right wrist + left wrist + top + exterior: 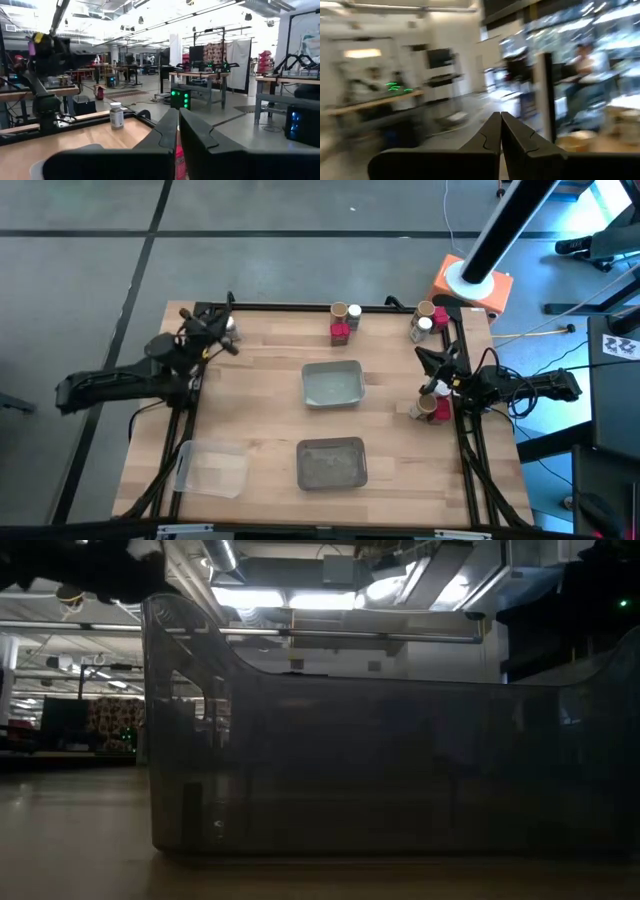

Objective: Sort spices by type
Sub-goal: Put the top left white seasoning bottle into the gray bin

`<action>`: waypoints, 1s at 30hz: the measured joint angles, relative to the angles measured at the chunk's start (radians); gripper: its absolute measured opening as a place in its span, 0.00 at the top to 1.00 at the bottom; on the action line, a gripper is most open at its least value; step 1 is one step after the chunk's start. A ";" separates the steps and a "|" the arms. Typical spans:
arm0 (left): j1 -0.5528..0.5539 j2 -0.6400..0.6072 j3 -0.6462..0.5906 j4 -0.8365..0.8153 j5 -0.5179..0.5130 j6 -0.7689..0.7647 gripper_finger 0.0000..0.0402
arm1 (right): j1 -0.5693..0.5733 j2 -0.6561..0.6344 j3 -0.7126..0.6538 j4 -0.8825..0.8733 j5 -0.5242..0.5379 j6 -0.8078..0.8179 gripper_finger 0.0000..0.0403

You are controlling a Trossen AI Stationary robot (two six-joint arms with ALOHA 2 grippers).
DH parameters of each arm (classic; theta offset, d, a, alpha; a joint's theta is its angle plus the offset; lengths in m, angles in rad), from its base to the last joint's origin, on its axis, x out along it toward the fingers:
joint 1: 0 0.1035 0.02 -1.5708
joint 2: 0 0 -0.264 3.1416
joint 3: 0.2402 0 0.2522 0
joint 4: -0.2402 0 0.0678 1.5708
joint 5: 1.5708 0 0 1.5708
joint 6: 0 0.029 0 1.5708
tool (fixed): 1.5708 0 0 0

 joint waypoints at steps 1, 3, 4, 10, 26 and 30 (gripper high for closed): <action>0.026 0.032 0.022 -0.007 -0.013 0.018 0.99 | 0.000 0.000 0.000 0.000 0.000 -0.010 0.95; 0.082 0.096 0.075 -0.046 -0.019 0.044 0.99 | 0.000 0.000 0.000 0.002 0.000 -0.019 0.95; 0.110 0.127 0.101 -0.079 -0.020 0.046 0.99 | 0.000 0.000 0.000 0.002 0.000 -0.021 0.95; 0.256 0.311 0.296 -0.400 -0.005 -0.064 1.00 | 0.000 0.000 0.000 0.001 0.012 -0.046 0.95; 0.487 0.610 0.633 -0.850 0.188 -0.238 0.92 | 0.002 0.000 0.000 -0.011 0.007 -0.048 0.95; 0.547 0.675 0.680 -0.925 0.188 -0.234 0.79 | 0.002 0.000 0.000 -0.025 -0.010 -0.025 0.95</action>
